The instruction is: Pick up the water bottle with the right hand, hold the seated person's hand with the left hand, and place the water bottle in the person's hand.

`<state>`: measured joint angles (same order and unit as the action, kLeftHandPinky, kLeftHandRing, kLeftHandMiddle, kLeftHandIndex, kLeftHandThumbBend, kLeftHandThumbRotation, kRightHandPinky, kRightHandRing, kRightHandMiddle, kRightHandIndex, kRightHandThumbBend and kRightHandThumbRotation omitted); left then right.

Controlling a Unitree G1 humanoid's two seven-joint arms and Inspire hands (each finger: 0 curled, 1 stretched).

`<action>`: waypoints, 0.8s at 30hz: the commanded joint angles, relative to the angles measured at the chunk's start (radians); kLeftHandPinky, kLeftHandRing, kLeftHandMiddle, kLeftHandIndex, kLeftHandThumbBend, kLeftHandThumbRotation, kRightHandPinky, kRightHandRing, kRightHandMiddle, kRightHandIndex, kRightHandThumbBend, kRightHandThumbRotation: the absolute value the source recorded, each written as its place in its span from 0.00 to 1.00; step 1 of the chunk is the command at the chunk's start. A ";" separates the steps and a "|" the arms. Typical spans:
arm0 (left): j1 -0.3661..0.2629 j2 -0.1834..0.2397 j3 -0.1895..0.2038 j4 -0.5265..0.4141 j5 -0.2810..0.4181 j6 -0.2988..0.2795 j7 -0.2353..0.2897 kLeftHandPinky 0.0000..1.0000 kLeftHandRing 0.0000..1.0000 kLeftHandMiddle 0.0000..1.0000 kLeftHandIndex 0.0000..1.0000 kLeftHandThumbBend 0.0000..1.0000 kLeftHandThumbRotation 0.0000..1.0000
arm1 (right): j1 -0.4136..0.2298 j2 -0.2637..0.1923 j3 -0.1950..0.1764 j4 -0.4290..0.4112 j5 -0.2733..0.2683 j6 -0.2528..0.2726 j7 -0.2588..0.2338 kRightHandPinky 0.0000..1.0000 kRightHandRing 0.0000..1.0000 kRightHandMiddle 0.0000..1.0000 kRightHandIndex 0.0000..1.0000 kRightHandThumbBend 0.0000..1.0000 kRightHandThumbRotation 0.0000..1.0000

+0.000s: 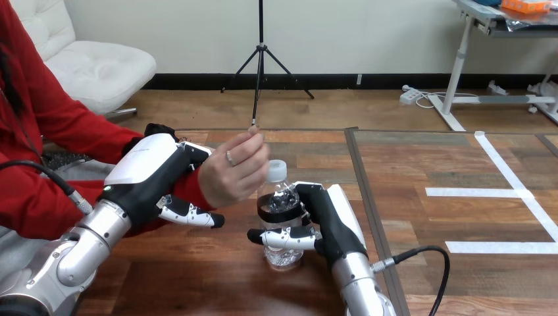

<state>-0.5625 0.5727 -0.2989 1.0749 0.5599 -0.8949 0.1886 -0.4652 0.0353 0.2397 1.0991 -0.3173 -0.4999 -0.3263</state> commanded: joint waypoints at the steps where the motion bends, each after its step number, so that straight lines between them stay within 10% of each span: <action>1: -0.016 -0.008 -0.001 -0.056 -0.001 -0.028 0.007 0.31 0.36 0.42 0.43 0.79 0.03 | -0.104 0.001 -0.014 0.010 -0.004 -0.024 -0.017 0.38 0.44 0.50 0.48 0.85 0.00; 24: -0.006 -0.007 0.005 -0.061 -0.014 -0.027 -0.014 0.31 0.36 0.42 0.43 0.79 0.05 | -0.154 -0.005 -0.011 0.068 -0.029 -0.022 -0.030 0.40 0.44 0.50 0.48 0.88 0.00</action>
<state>-0.5509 0.5729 -0.2989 1.0596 0.5585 -0.8972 0.1782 -0.5202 0.0345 0.2345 1.1667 -0.3364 -0.5015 -0.3370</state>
